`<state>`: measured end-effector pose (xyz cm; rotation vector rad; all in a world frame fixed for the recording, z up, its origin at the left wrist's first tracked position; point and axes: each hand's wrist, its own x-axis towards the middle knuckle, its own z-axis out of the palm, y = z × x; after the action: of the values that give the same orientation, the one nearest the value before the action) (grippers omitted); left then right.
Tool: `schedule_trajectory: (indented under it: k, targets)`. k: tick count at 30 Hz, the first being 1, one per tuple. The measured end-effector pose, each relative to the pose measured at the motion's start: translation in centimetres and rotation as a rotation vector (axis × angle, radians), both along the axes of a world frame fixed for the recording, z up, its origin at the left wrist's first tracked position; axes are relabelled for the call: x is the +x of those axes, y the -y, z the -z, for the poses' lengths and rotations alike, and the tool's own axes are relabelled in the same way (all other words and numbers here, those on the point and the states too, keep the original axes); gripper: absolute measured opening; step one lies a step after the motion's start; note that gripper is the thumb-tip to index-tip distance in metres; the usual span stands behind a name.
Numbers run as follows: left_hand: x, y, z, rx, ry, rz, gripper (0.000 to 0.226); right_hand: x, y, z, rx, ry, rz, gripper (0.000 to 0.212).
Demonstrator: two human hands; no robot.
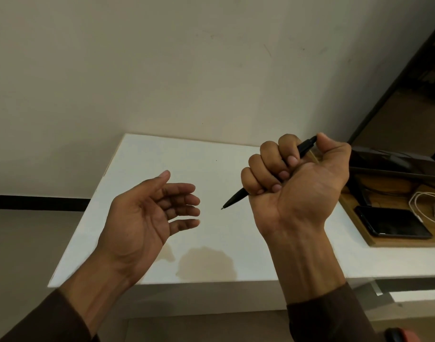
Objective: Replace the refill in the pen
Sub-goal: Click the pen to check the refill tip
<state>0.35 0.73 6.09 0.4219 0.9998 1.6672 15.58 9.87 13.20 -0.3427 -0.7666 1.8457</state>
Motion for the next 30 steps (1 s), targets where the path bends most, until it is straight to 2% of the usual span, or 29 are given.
schedule_trajectory:
  k: [15,25,30]
  targets:
    - [0.57,0.13,-0.01,-0.021,-0.084,0.114,0.039,0.02,-0.19,0.05,-0.005,-0.019,0.016,0.043]
    - [0.72,0.12,0.08,-0.047,-0.127,0.133,0.036,0.08,-0.18,-0.05,0.009,-0.007,0.029,0.044]
    - [0.74,0.42,-0.05,-0.051,-0.131,0.244,0.040,0.02,-0.13,0.12,0.012,-0.006,0.031,0.046]
